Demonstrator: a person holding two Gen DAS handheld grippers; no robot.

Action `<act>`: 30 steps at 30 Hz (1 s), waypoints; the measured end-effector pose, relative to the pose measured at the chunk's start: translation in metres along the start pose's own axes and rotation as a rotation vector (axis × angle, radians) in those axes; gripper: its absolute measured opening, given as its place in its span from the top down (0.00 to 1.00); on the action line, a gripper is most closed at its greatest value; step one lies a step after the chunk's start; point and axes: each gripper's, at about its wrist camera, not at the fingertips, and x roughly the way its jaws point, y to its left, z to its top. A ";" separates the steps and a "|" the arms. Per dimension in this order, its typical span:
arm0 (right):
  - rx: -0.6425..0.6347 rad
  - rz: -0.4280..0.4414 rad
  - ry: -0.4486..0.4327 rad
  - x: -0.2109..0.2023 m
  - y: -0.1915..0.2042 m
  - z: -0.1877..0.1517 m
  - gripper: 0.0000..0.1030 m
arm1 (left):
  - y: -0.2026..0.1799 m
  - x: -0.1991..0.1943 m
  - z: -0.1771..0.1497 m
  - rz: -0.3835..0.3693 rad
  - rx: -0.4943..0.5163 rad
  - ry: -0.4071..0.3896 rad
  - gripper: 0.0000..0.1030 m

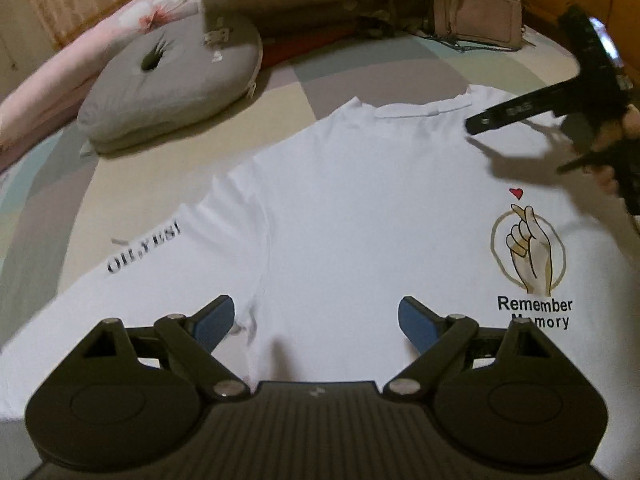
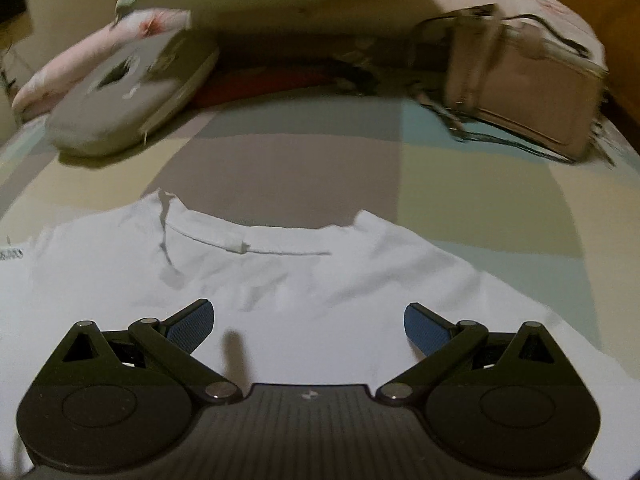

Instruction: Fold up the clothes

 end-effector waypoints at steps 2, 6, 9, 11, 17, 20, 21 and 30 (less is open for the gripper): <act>-0.019 0.007 -0.002 0.014 0.002 0.003 0.00 | 0.001 0.004 -0.004 -0.010 -0.029 0.006 0.13; -0.081 -0.039 -0.043 0.034 0.004 0.015 0.00 | 0.006 0.008 -0.010 -0.023 -0.082 0.007 0.13; -0.073 -0.039 -0.026 0.041 0.000 0.028 0.00 | 0.007 0.010 -0.011 -0.023 -0.074 0.016 0.13; -0.094 -0.022 0.001 0.033 -0.001 0.029 0.00 | 0.007 0.009 -0.009 -0.026 -0.048 0.016 0.13; -0.146 0.069 0.013 -0.026 -0.002 0.012 0.00 | -0.002 -0.001 -0.003 -0.101 0.070 0.005 0.13; -0.193 0.109 0.061 -0.061 0.003 -0.020 0.00 | -0.016 -0.006 -0.008 -0.140 0.147 0.006 0.13; -0.210 0.122 0.082 -0.072 0.005 -0.032 0.00 | -0.022 -0.009 -0.012 -0.149 0.172 -0.001 0.13; -0.379 0.162 0.216 -0.120 0.035 -0.148 0.00 | -0.075 -0.016 -0.066 -0.272 0.363 0.067 0.13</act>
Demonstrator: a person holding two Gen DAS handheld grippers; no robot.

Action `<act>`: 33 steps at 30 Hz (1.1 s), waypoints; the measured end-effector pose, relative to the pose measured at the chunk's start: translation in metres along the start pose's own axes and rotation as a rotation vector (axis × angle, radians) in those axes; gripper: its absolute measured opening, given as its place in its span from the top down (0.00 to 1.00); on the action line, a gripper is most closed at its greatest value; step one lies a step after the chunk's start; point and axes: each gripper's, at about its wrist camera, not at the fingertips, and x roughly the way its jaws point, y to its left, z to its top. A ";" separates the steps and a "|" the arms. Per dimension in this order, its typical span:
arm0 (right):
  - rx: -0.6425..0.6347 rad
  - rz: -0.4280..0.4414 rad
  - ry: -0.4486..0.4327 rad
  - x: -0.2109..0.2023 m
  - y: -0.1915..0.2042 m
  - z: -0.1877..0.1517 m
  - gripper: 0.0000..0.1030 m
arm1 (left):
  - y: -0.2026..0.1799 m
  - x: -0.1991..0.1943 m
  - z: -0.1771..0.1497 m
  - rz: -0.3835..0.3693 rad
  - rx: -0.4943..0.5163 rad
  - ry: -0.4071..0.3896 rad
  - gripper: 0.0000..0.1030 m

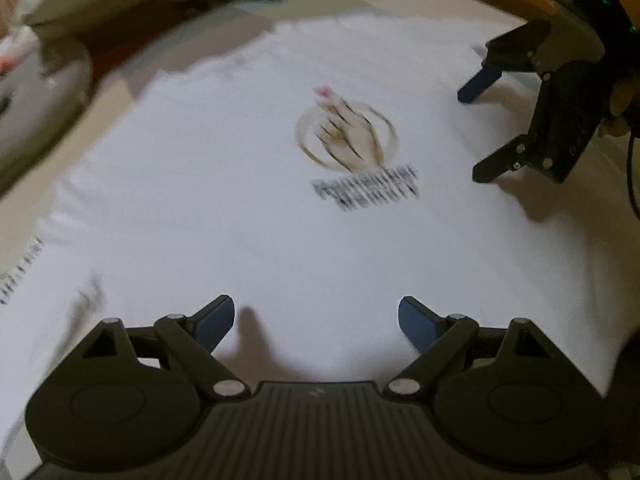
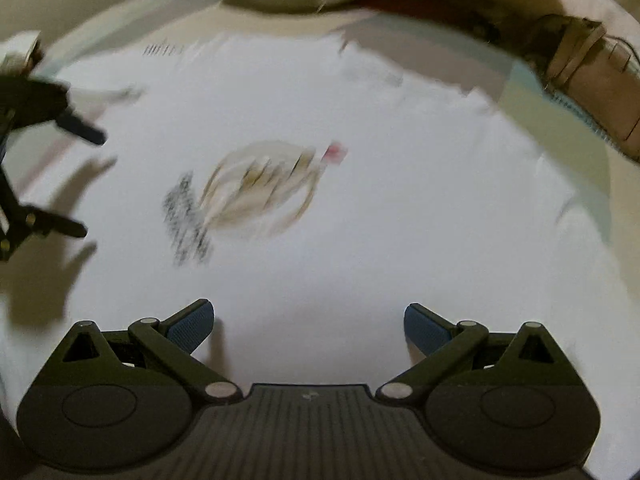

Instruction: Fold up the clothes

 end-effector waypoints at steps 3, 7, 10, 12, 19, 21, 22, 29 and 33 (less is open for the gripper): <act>-0.046 -0.034 -0.019 -0.007 0.014 -0.022 0.00 | -0.014 0.003 -0.012 -0.035 0.005 0.034 0.13; -0.036 -0.060 0.011 -0.021 0.021 -0.046 0.00 | -0.018 -0.008 -0.032 -0.038 -0.013 0.078 0.13; -0.042 -0.085 0.037 -0.031 0.026 -0.061 0.00 | -0.024 -0.017 -0.045 -0.022 -0.005 0.100 0.13; -0.028 -0.088 0.049 -0.038 0.034 -0.067 0.00 | -0.027 -0.022 -0.051 -0.017 -0.003 0.105 0.13; -0.146 0.061 0.001 -0.052 0.092 -0.086 0.00 | -0.056 -0.039 -0.062 -0.043 0.049 0.037 0.13; -0.172 0.072 0.010 -0.047 0.107 -0.092 0.00 | -0.063 -0.040 -0.071 -0.057 0.066 0.054 0.13; -0.187 0.062 0.022 -0.045 0.114 -0.096 0.00 | -0.067 -0.041 -0.076 -0.064 0.074 0.063 0.13; -0.267 0.035 0.107 -0.061 0.129 -0.124 0.00 | -0.068 -0.054 -0.098 -0.087 0.087 0.119 0.12; -0.209 0.041 0.033 -0.067 0.125 -0.102 0.00 | -0.057 -0.051 -0.087 -0.076 0.070 0.076 0.12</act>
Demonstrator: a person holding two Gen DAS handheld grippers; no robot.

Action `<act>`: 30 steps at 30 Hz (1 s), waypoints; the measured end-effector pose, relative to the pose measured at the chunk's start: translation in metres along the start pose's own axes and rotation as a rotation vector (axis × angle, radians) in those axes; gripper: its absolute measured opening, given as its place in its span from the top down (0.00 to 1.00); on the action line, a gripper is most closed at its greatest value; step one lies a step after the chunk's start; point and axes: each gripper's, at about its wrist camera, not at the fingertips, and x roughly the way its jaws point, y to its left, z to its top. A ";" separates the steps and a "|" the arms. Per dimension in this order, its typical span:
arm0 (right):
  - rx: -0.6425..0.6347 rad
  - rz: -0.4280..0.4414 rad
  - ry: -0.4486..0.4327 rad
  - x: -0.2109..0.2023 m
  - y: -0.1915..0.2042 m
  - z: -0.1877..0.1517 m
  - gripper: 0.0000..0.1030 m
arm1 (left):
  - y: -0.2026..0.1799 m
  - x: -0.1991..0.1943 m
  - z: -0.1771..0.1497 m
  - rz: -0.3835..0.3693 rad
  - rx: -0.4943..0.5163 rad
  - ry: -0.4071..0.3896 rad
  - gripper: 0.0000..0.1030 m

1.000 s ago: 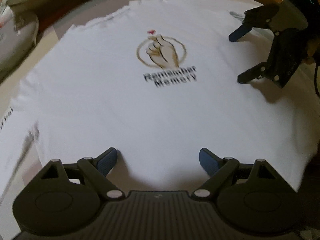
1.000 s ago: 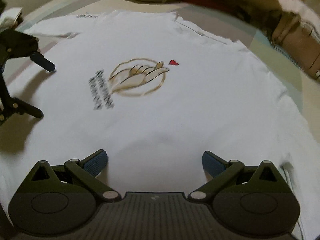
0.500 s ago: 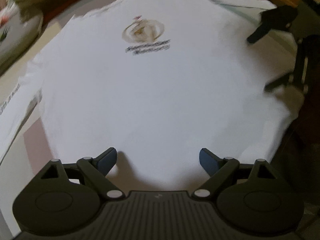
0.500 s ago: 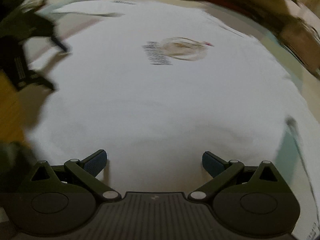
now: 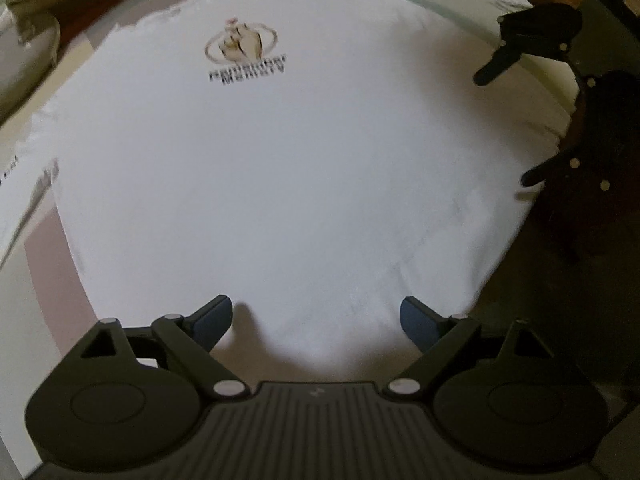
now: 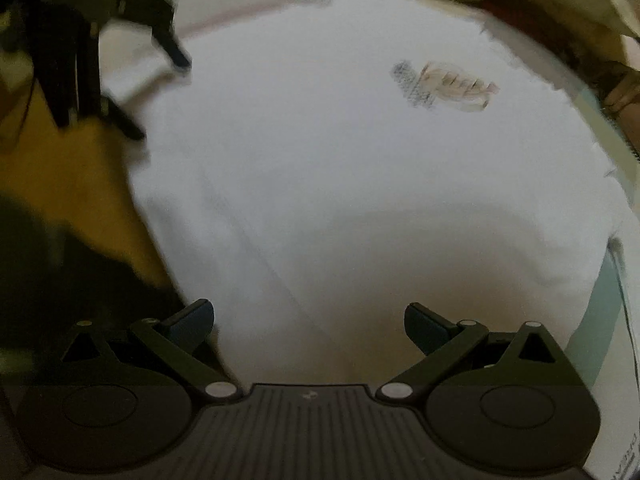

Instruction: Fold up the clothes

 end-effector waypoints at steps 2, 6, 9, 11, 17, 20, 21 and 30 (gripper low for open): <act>0.016 -0.022 0.004 0.010 -0.004 0.006 0.00 | 0.004 0.007 0.002 0.015 -0.004 -0.005 0.12; 0.065 -0.020 0.046 0.026 -0.007 0.003 0.00 | 0.004 0.007 -0.016 0.016 -0.020 -0.001 0.11; 0.052 -0.010 0.074 0.022 -0.004 -0.005 0.00 | 0.008 0.002 -0.025 0.004 -0.030 0.064 0.11; 0.032 -0.005 0.100 0.020 -0.002 -0.006 0.00 | 0.018 -0.003 -0.024 0.014 -0.060 0.062 0.11; 0.057 -0.062 0.026 0.020 -0.024 0.020 0.00 | 0.053 0.003 0.010 0.098 -0.090 -0.067 0.11; 0.070 -0.091 0.007 0.032 -0.039 0.035 0.00 | 0.065 0.020 0.017 0.086 -0.129 -0.080 0.11; 0.078 -0.091 0.016 0.037 -0.044 0.038 0.00 | 0.067 0.027 0.018 0.076 -0.145 -0.073 0.11; 0.196 -0.081 0.022 0.024 -0.050 -0.005 0.00 | 0.065 0.003 -0.015 0.079 -0.289 0.027 0.11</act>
